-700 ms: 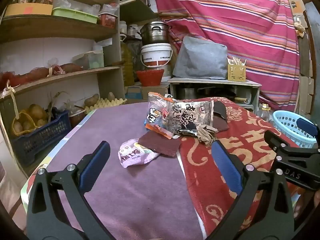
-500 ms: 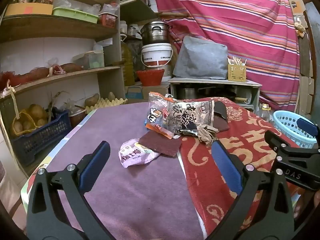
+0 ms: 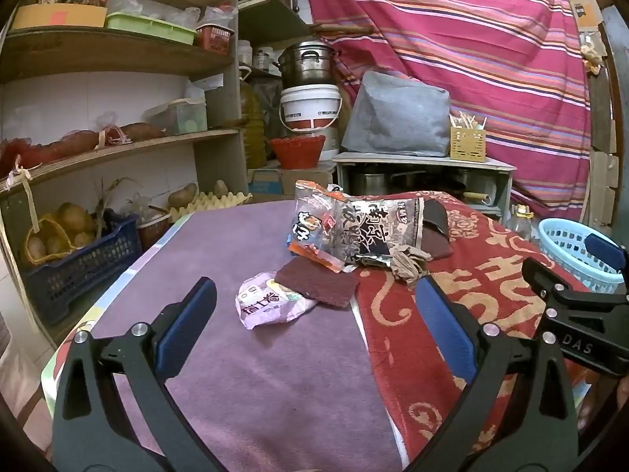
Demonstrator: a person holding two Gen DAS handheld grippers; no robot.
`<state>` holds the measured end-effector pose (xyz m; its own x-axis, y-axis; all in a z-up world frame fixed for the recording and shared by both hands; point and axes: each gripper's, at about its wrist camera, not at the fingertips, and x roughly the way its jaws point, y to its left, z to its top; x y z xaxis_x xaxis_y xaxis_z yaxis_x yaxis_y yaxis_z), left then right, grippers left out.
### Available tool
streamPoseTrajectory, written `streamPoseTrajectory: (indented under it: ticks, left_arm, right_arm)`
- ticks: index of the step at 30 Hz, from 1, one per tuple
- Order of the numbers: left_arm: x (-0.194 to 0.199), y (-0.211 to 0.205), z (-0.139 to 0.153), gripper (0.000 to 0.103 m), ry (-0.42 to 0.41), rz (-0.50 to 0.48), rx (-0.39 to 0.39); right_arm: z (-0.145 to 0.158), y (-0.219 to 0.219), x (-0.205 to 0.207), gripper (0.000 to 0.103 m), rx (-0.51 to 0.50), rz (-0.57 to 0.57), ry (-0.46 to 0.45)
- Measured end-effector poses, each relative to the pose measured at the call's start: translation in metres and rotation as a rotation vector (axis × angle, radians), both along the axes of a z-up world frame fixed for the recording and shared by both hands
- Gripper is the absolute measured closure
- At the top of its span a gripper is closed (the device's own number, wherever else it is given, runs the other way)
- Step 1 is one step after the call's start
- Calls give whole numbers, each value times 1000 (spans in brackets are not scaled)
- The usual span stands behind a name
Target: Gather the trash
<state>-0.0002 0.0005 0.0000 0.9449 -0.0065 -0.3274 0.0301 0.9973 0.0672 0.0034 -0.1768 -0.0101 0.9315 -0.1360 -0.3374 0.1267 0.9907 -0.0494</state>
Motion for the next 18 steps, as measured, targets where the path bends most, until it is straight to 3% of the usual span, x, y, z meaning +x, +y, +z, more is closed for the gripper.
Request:
streamPoseTrajectory:
  ticks: [18]
  left_arm:
    - [1, 8, 3, 5, -2, 0, 4]
  right_arm:
    - [0, 0, 0, 4, 0, 1, 0]
